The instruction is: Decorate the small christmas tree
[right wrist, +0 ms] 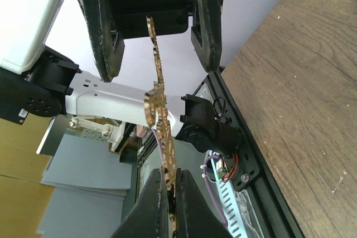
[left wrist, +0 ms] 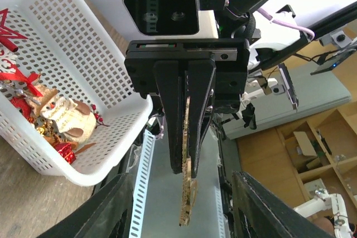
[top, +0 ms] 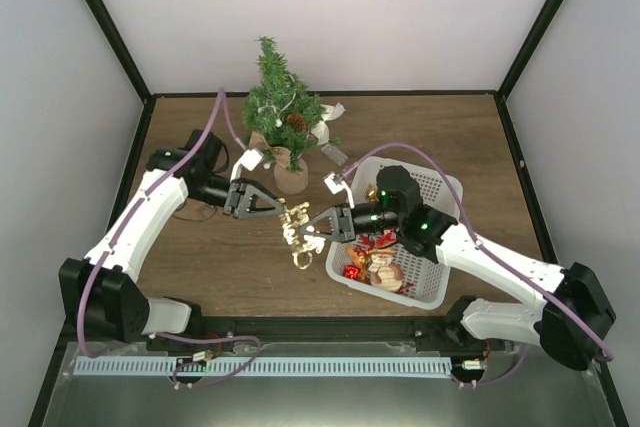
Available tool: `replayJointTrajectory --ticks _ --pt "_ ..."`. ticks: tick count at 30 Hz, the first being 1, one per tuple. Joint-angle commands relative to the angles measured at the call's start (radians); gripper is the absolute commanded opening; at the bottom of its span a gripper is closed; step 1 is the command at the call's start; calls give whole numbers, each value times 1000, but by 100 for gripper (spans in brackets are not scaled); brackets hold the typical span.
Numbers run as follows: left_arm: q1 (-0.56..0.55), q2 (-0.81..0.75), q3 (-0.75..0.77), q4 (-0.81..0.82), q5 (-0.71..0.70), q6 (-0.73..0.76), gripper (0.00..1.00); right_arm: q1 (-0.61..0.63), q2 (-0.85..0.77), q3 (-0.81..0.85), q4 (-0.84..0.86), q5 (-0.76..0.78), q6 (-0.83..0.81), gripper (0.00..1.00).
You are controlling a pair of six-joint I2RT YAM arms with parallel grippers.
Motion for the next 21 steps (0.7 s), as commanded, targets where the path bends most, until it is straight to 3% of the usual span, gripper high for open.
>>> replayJointTrajectory --ticks 1,16,21 --pt "-15 -6 -5 -3 11 32 48 11 10 47 26 -17 -5 1" --pt "-22 -7 -15 2 12 42 0 11 34 55 18 -25 -9 1" --pt "-22 -26 -21 2 -2 47 0 11 40 62 7 -23 -16 1"
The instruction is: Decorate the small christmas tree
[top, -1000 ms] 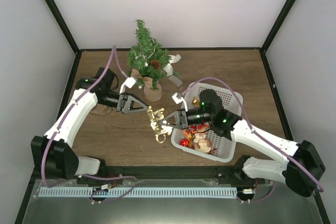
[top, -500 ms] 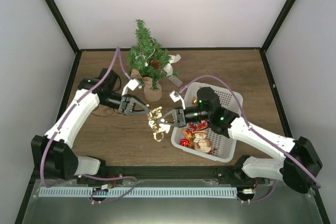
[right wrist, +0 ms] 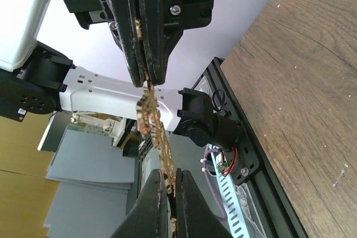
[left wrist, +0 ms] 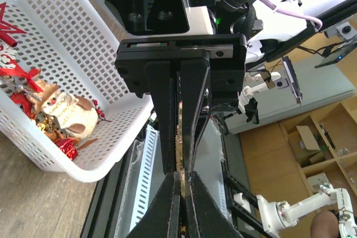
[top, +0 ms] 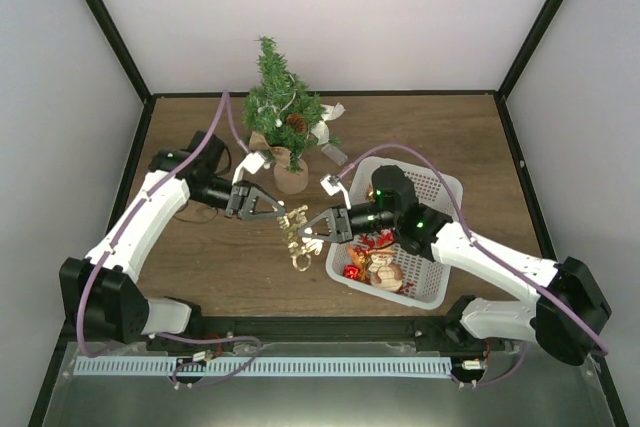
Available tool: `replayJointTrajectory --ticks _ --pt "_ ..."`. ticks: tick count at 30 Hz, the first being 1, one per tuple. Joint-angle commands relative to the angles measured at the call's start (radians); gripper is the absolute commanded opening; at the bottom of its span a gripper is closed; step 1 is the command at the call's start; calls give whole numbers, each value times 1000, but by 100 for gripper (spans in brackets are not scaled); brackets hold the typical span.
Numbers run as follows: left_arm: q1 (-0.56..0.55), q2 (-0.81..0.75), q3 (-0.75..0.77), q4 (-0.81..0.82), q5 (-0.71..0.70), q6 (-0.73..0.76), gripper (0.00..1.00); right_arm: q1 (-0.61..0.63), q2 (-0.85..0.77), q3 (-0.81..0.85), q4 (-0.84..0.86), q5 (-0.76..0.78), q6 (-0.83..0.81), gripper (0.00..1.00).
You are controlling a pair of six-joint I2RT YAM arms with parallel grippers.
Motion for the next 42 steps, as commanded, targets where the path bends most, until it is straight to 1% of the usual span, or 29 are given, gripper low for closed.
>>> replayJointTrajectory --ticks 1,3,4,7,9,10,15,18,22,25,28,32,35,40,42 --pt "-5 -32 -11 3 10 28 0 8 5 60 -1 0 -19 1" --pt "-5 -42 -10 1 5 31 0 7 12 80 -47 19 -42 2" --pt "-5 -47 -10 1 6 33 0 8 15 93 -73 25 -53 4" --pt "-2 -63 -4 -17 4 56 0 8 16 109 -114 50 -70 21" --pt "3 -80 -3 -23 2 58 0 7 7 120 -141 73 -88 30" --pt "8 -89 -6 -24 -1 59 0 6 3 127 -158 89 -96 33" --pt "55 -145 -28 -16 -14 53 0 2 -21 187 -293 185 -174 37" --pt "83 -178 -25 -21 -33 59 0 1 -34 252 -414 307 -234 41" --pt "169 -229 -11 -36 -24 80 0 1 -17 437 -626 547 -323 47" --pt "258 -267 5 -57 4 101 0 2 19 567 -712 671 -361 49" --pt "335 -305 28 -52 -1 95 0 10 93 713 -771 756 -390 50" --pt "466 -357 51 -32 40 70 0 48 199 894 -813 867 -440 50" --pt "543 -393 40 39 48 -3 0 54 299 1055 -859 934 -459 50" --pt "679 -445 -23 193 69 -144 0 98 527 1378 -954 1093 -491 51" --pt "744 -461 -69 285 113 -228 0 108 607 1503 -979 1131 -500 51"
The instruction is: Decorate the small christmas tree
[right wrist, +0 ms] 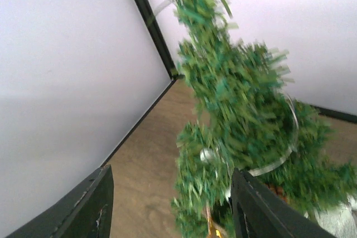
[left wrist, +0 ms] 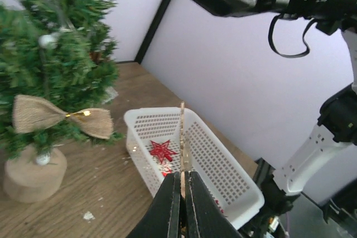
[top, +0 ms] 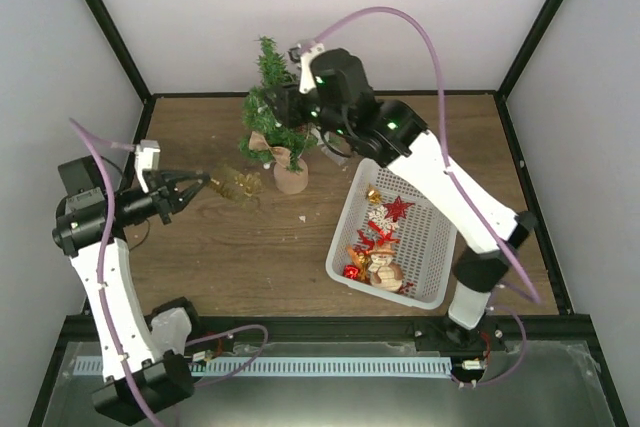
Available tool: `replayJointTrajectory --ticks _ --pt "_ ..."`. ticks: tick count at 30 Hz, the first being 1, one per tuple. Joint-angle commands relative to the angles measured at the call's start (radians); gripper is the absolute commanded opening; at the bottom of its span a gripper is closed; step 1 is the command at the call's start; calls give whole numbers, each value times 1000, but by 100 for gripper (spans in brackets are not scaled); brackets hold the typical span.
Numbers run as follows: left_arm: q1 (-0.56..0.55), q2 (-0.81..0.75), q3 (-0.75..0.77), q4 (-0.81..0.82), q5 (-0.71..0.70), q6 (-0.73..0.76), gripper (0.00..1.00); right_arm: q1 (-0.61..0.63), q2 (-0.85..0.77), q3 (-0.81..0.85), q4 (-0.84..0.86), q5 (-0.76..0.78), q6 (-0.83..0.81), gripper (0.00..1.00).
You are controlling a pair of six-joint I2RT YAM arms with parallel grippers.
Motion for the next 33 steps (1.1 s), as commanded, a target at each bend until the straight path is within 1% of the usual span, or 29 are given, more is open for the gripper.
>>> replayJointTrajectory --ticks 1,3,4,5,12,16,19,21,24,29,33 --pt "128 -37 -100 250 109 -211 0 39 152 263 -108 172 -46 51" --pt "198 -53 -178 407 167 -380 0 47 215 358 -109 206 -58 51" --pt "213 -54 -202 458 180 -419 0 51 234 374 -97 223 -67 52" --pt "216 -54 -216 477 181 -427 0 54 246 380 -83 238 -78 53" --pt "219 -77 -231 463 203 -420 0 56 272 365 -6 304 -105 53" --pt "221 -90 -251 477 218 -434 0 56 269 321 61 312 -129 51" --pt "221 -94 -267 505 223 -460 0 55 285 320 85 307 -135 42" --pt "221 -94 -266 506 226 -462 0 56 296 317 98 313 -141 32" --pt "221 -94 -267 506 231 -465 0 56 309 312 107 319 -149 23" --pt "223 -99 -279 509 243 -468 0 55 316 296 143 301 -178 2" --pt "224 -100 -286 527 246 -483 0 44 301 259 177 259 -203 1"
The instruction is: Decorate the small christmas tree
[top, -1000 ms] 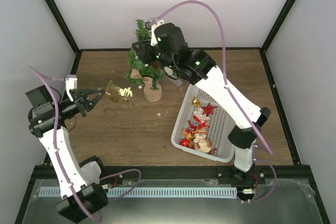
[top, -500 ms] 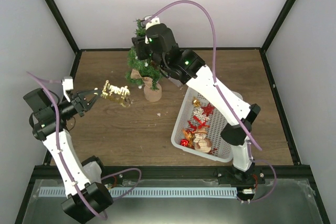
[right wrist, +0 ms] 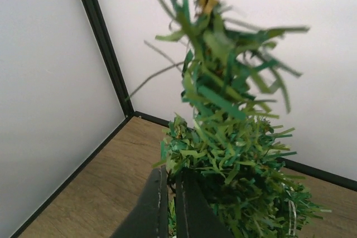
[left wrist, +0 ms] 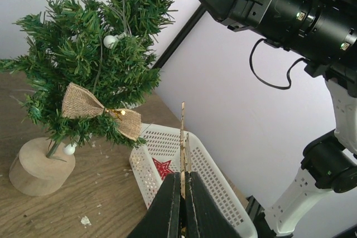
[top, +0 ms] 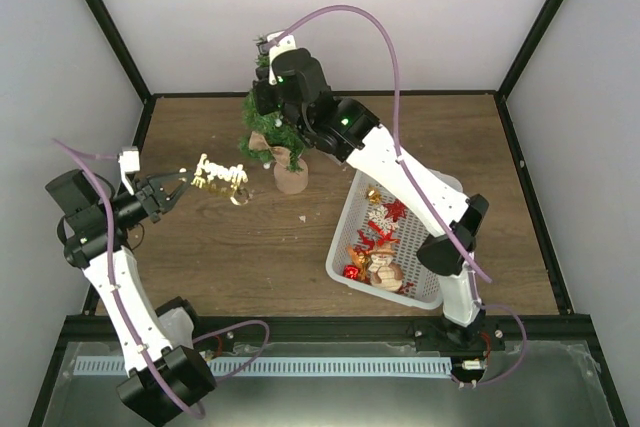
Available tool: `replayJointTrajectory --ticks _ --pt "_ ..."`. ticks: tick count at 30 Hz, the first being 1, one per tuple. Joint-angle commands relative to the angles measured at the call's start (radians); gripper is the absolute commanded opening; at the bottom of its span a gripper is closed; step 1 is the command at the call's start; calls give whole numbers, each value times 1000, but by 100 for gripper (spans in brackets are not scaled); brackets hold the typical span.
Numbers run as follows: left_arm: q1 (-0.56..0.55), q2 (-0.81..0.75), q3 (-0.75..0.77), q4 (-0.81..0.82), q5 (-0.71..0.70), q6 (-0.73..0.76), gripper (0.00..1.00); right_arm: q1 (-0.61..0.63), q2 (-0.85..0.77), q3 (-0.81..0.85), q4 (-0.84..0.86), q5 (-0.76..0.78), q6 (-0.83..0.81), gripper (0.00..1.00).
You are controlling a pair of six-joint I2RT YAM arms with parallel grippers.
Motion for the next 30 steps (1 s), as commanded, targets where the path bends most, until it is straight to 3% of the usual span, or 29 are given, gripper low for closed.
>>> replayJointTrajectory --ticks 1,8,13,14,16,19,22,30 --pt "7 -15 -15 34 112 -13 0 -10 -23 -51 76 -53 -45 1" --pt "15 -27 -63 152 114 -99 0 -64 -196 -256 210 -242 -113 1" --pt "18 -30 -78 180 113 -115 0 -77 -238 -263 175 -217 -130 3" --pt "18 -30 -79 184 113 -120 0 -76 -246 -268 168 -212 -124 11" --pt "20 -32 -85 195 112 -128 0 -76 -261 -284 164 -199 -108 43" --pt "23 -33 -89 206 113 -137 0 -76 -268 -308 168 -186 -98 61" --pt "24 -32 -93 214 113 -144 0 -76 -263 -329 191 -197 -103 70" --pt "25 -35 -97 222 115 -153 0 -76 -239 -368 309 -181 -140 78"
